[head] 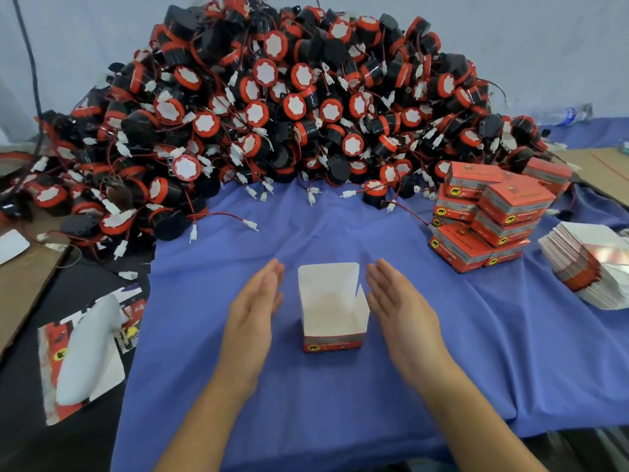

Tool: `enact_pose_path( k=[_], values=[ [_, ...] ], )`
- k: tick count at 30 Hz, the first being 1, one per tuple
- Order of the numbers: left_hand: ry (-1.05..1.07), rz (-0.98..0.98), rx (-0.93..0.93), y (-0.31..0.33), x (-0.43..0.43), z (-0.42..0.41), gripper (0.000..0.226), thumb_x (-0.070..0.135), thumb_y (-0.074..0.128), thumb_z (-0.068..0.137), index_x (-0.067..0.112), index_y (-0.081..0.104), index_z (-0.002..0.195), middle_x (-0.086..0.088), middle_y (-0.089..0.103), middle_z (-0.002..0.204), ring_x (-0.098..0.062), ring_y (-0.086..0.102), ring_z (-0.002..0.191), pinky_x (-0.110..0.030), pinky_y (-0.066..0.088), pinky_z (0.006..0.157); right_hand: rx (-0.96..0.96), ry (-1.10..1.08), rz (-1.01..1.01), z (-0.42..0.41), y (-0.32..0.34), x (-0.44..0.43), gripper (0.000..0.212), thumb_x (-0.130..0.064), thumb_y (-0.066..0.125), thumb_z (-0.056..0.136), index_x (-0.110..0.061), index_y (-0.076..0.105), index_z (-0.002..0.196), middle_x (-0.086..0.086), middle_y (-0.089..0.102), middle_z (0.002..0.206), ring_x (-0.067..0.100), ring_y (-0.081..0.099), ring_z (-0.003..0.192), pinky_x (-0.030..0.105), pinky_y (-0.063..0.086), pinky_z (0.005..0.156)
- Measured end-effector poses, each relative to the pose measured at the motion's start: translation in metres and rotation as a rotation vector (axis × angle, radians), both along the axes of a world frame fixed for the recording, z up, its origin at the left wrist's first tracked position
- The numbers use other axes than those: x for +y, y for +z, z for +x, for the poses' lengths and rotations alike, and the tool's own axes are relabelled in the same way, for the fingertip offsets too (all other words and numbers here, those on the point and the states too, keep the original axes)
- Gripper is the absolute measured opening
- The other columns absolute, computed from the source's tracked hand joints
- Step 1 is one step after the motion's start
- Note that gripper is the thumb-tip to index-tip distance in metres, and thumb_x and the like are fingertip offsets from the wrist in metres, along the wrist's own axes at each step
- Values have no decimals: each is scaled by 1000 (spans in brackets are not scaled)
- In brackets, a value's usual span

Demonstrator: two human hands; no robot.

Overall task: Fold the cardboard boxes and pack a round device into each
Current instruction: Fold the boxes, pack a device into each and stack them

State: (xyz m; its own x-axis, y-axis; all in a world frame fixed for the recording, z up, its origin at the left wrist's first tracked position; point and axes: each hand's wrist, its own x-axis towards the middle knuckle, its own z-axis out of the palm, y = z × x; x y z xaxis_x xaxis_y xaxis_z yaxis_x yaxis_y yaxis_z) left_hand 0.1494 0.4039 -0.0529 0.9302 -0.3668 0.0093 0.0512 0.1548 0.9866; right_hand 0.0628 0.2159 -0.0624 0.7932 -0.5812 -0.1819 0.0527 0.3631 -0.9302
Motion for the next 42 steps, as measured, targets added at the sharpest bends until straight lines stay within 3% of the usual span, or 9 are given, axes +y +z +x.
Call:
enact_pose_path(
  k=[10, 14, 17, 19, 22, 29, 35, 38, 42],
  values=[
    [-322, 80, 222, 35, -138, 103, 32, 10, 59, 104, 12, 60, 136, -5, 68, 125, -17, 63, 121, -31, 50, 106, 127, -106, -147, 134, 15, -66, 57, -9, 47, 107, -17, 28, 161, 7, 35, 164, 25, 47, 142, 32, 46, 106],
    [-389, 114, 272, 22, -198, 134, 23, -1, 48, 105, 11, 63, 117, -7, 68, 101, -19, 64, 98, -26, 54, 87, 130, -145, -62, 176, 9, -102, 75, 1, 42, 101, -25, 14, 165, 7, 58, 134, 23, 62, 101, 35, 55, 78],
    [-416, 226, 186, 16, -237, 153, 44, -7, 38, 102, 4, 53, 142, -16, 61, 134, -30, 61, 121, -41, 55, 98, 239, -164, -114, 198, 2, -123, 85, -4, 47, 96, -35, 7, 164, 21, 67, 125, 37, 67, 106, 54, 57, 92],
    [-418, 276, 144, 14, -251, 162, 53, -9, 38, 100, 10, 45, 149, -10, 57, 140, -29, 62, 119, -46, 52, 104, 296, -192, -130, 204, -2, -135, 80, -8, 51, 95, -33, 16, 162, 19, 68, 117, 35, 68, 94, 51, 58, 78],
    [-433, 312, 173, 6, -256, 182, 41, -7, 44, 97, 23, 48, 124, -12, 68, 102, -21, 67, 82, -45, 62, 86, 255, -163, -62, 208, -2, -149, 46, -1, 47, 96, -25, 49, 135, 19, 65, 93, 21, 62, 62, 32, 54, 54],
    [-481, 274, 104, -8, -249, 198, 55, -7, 51, 96, 30, 49, 137, -8, 65, 99, -11, 59, 64, -25, 60, 62, 185, -103, -133, 206, -12, -151, 52, 9, 50, 92, -21, 65, 131, 22, 74, 108, 36, 75, 92, 51, 63, 83],
    [-294, 390, -199, -1, -213, 179, 44, 8, 70, 96, 15, 59, 137, -5, 63, 113, -17, 63, 94, -21, 57, 67, 140, 3, -326, 174, 3, -129, 41, 0, 60, 99, -29, 68, 127, 11, 69, 81, 15, 59, 62, 21, 53, 55],
    [-306, 393, -290, 15, -177, 165, 40, 16, 76, 93, 15, 64, 131, -1, 66, 122, -15, 65, 106, -29, 55, 88, 171, 29, -580, 144, 15, -113, 33, -18, 65, 101, -34, 68, 129, -1, 40, 53, 9, 30, 46, 24, 30, 43],
    [-387, 272, -331, 56, -122, 138, 30, 22, 79, 90, 27, 70, 119, 10, 75, 115, -3, 72, 101, -16, 55, 81, 53, 50, -680, 101, 54, -80, 30, -23, 66, 101, -50, 68, 114, -1, 31, 56, 18, 28, 58, 32, 25, 56]
  ],
)
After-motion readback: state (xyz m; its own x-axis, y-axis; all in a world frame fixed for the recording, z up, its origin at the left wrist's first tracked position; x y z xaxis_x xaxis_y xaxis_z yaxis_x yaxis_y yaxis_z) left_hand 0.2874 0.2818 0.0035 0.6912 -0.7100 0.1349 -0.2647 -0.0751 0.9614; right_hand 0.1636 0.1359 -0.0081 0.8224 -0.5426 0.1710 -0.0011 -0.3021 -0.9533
